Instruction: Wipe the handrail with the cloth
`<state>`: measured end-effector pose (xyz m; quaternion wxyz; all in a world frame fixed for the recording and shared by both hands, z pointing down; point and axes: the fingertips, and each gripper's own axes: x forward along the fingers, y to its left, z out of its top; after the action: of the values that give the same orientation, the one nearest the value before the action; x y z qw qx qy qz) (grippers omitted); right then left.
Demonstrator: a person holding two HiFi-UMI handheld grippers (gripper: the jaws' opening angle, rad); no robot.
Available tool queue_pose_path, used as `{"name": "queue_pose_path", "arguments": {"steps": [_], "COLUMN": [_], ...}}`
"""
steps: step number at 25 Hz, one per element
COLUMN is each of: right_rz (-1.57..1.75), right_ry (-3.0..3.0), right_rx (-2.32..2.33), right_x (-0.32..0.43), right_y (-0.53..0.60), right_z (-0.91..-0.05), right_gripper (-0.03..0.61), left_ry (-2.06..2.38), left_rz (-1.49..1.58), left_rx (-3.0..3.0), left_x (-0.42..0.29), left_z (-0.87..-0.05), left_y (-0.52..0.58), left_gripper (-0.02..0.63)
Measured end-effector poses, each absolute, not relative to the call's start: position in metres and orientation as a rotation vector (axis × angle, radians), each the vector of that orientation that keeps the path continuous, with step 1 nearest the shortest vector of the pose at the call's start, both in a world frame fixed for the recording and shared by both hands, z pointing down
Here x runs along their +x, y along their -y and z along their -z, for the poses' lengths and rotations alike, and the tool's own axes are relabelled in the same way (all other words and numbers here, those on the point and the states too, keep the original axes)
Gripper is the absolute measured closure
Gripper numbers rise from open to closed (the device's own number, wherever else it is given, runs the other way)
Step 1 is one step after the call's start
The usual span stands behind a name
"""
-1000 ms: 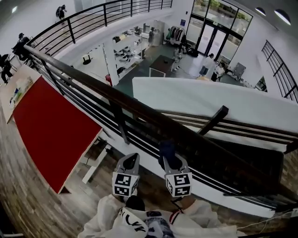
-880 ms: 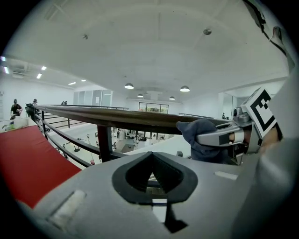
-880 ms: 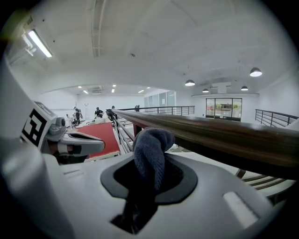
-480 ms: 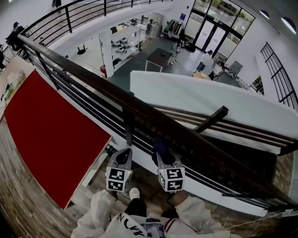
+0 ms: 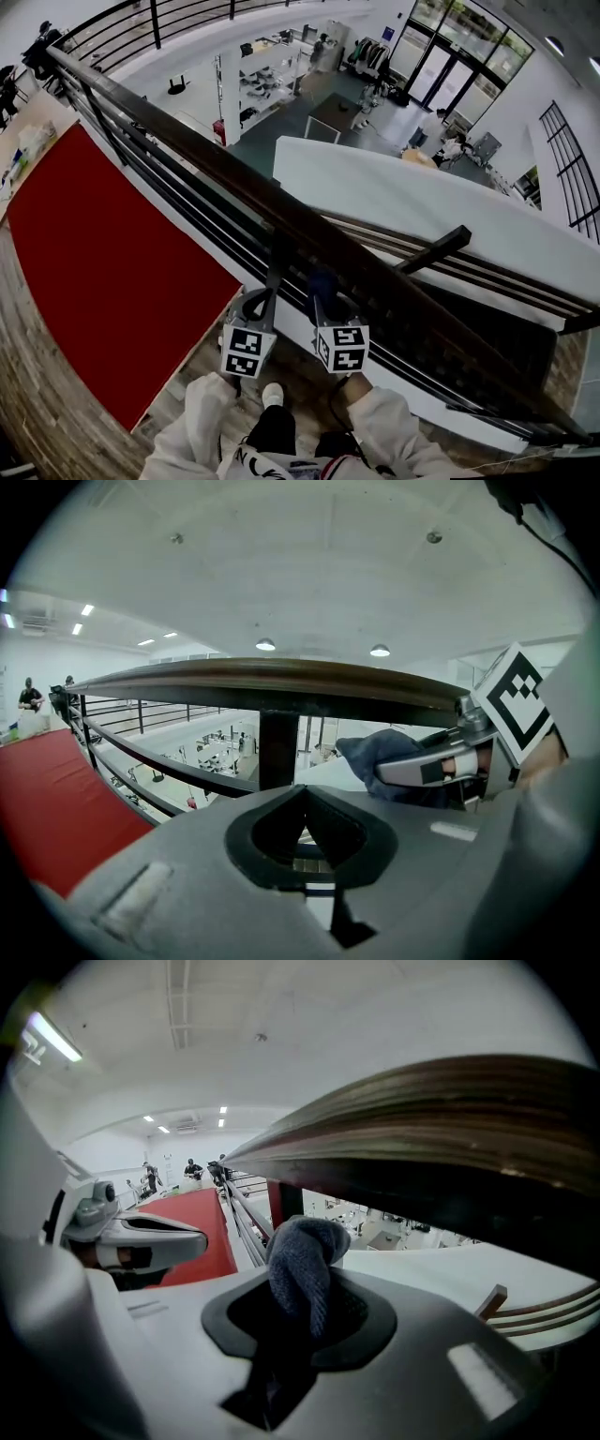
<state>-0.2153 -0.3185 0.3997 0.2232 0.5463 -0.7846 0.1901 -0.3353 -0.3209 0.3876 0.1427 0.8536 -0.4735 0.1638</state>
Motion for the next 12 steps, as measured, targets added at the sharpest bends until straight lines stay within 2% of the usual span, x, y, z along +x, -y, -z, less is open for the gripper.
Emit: {"name": "queue_pose_path", "arguments": {"steps": [12], "right_rz": [-0.574], "right_ry": [2.034], "right_rx": [1.455], "right_x": [-0.24], "right_y": [0.409], "right_z": [-0.469], "right_gripper": [0.488], "left_ry": [1.408], "left_rz": [-0.44], "left_rx": [2.411], "left_x": [-0.344], "left_z": [-0.408], "left_y": [0.338], "left_gripper": [0.611]}}
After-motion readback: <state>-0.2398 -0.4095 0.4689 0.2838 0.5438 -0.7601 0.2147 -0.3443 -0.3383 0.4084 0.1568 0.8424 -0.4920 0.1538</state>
